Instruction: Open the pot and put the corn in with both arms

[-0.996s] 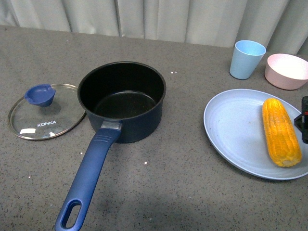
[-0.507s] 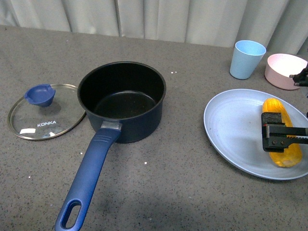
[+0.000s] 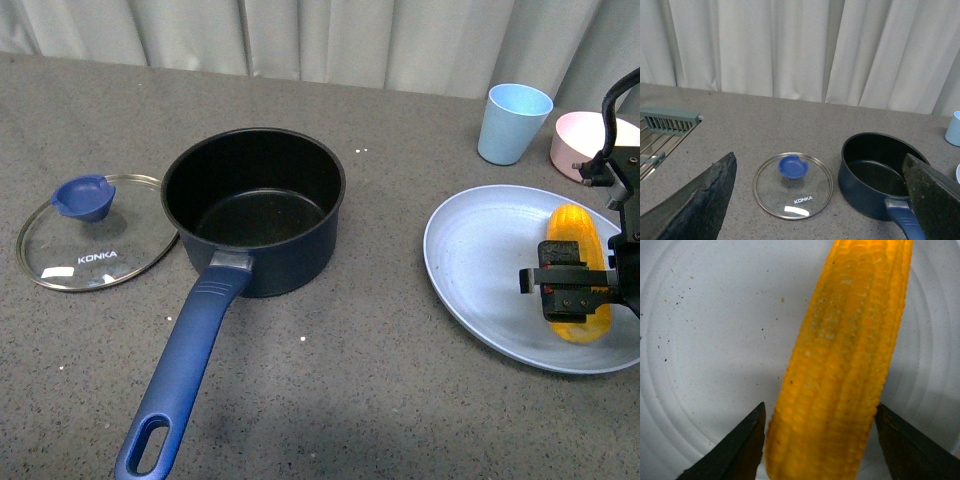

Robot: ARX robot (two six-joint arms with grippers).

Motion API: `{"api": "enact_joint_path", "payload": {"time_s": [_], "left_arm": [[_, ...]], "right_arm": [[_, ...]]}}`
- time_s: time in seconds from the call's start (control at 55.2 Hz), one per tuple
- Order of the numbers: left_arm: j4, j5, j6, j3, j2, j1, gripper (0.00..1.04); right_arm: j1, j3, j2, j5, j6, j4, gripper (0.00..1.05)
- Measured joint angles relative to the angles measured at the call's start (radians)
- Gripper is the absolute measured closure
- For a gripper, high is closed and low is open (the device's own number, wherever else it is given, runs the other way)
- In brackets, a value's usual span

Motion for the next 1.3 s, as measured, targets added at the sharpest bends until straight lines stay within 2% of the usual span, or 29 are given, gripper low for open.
{"api": "enact_joint_path", "payload": {"time_s": [0.072,0.145,0.253,0.435,0.525,0.724,0.923,1.304], "left_arm": [[0.000,0.000,0.000,0.000,0.000,0.000,0.07],[0.000,0.000,0.000,0.000,0.000,0.000,0.07],[0.000,0.000,0.000,0.000,0.000,0.000,0.07],[0.000,0.000,0.000,0.000,0.000,0.000,0.07],[0.000,0.000,0.000,0.000,0.000,0.000,0.07],[0.000,0.000,0.000,0.000,0.000,0.000,0.07],[0.000,0.000,0.000,0.000,0.000,0.000,0.07],[0.000,0.000,0.000,0.000,0.000,0.000,0.07]], "right_arm": [[0.001,0.005,0.000,-0.001,-0.001,-0.001,0.59],[0.003,0.005,0.000,-0.002,-0.005,0.000,0.67],[0.006,0.005,-0.005,-0.003,-0.021,0.000,0.76],[0.020,-0.005,-0.058,-0.008,-0.092,0.027,0.84],[0.041,-0.002,-0.113,-0.043,-0.152,0.010,0.87],[0.109,0.064,-0.144,-0.161,-0.182,-0.039,0.91],[0.201,0.204,-0.126,-0.235,-0.171,-0.098,0.92],[0.393,0.423,-0.001,-0.263,-0.101,-0.192,0.93]]}}
